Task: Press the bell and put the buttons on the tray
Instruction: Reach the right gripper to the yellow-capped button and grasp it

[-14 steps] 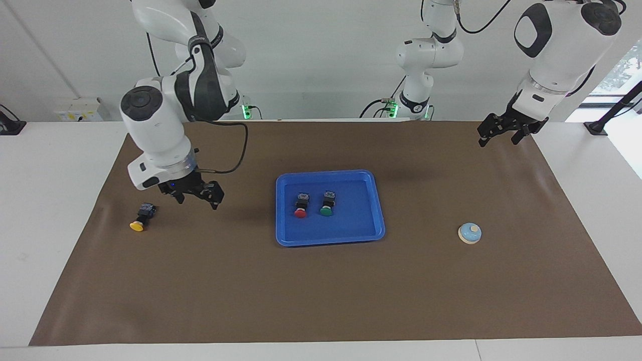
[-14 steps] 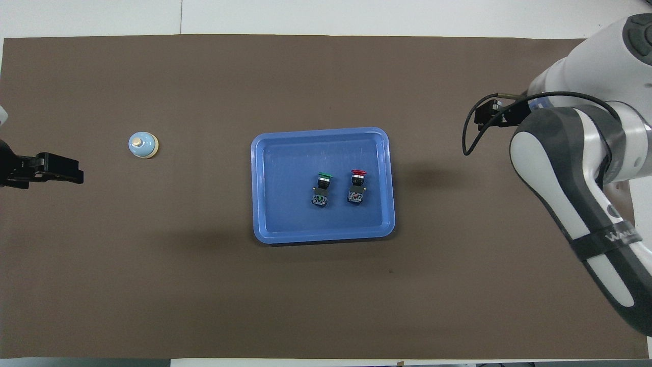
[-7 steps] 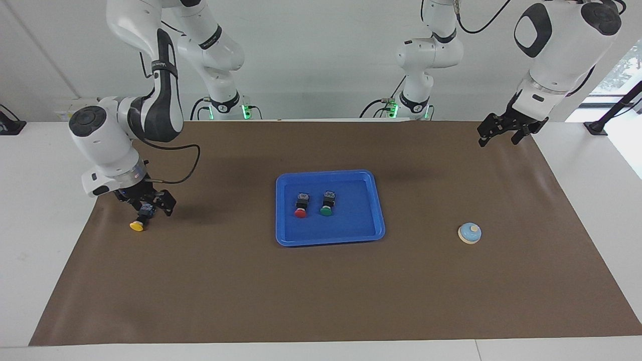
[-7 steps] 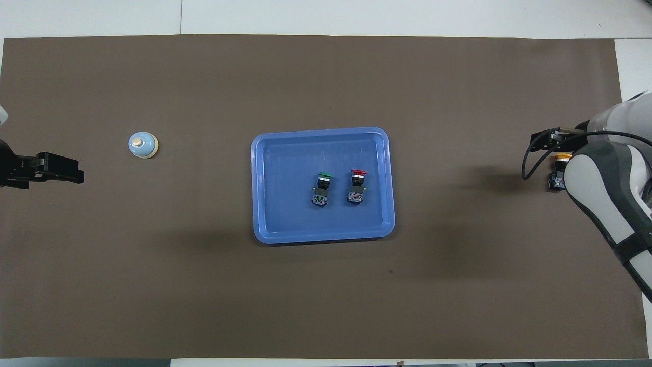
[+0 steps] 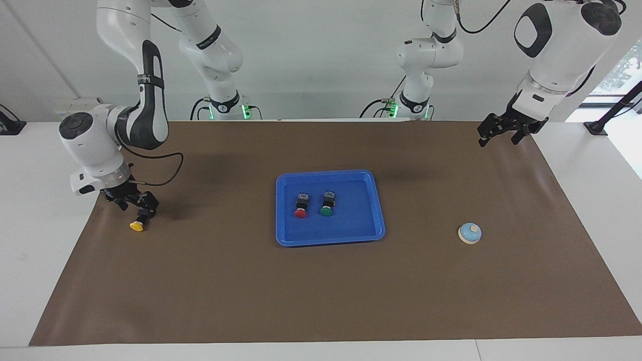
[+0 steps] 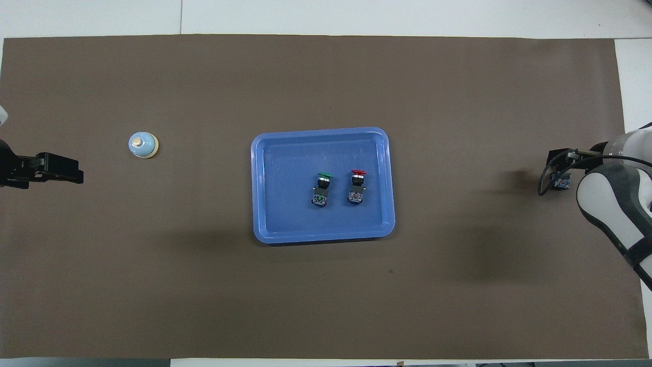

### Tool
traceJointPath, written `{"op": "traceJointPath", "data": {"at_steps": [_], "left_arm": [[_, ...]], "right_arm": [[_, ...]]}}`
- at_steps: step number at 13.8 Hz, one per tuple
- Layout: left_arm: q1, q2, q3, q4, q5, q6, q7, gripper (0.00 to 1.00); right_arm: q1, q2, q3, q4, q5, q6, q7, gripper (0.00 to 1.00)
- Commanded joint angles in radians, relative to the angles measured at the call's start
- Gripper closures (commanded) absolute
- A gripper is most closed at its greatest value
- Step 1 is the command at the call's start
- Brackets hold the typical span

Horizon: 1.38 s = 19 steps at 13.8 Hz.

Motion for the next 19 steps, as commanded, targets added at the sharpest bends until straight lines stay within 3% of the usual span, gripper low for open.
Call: {"op": "traceJointPath", "data": {"at_steps": [1,4,5,6,10,15,19], "left_arm": [[0.002,-0.01,0.002,-0.002,0.005,-0.002,-0.001,0.0],[0.002,-0.01,0.001,-0.002,0.005,-0.002,-0.001,0.0],[0.002,-0.01,0.001,-0.002,0.005,-0.002,-0.001,0.0],[0.002,-0.01,0.001,-0.002,0.005,-0.002,-0.001,0.0],[0.002,-0.01,0.001,-0.002,0.005,-0.002,-0.001,0.0],[0.002,-0.01,0.001,-0.002,0.005,-0.002,-0.001,0.0],[0.002,-0.01,0.001,-0.002,0.005,-0.002,-0.001,0.0]], "right_arm": [[-0.013,0.038,0.013,-0.011,-0.011,0.056,-0.011,0.0],[-0.013,0.05,0.013,-0.014,-0.011,0.059,-0.009,0.0],[-0.015,0.05,0.013,-0.014,-0.011,0.057,-0.011,0.07],[-0.016,0.05,0.013,-0.014,-0.011,0.054,-0.014,0.21],[-0.033,0.04,0.013,-0.025,-0.011,-0.019,-0.081,1.0],[-0.026,0.038,0.015,-0.015,-0.011,-0.032,-0.118,1.0],[0.072,0.017,0.018,0.106,-0.007,-0.186,-0.086,1.0]]}}
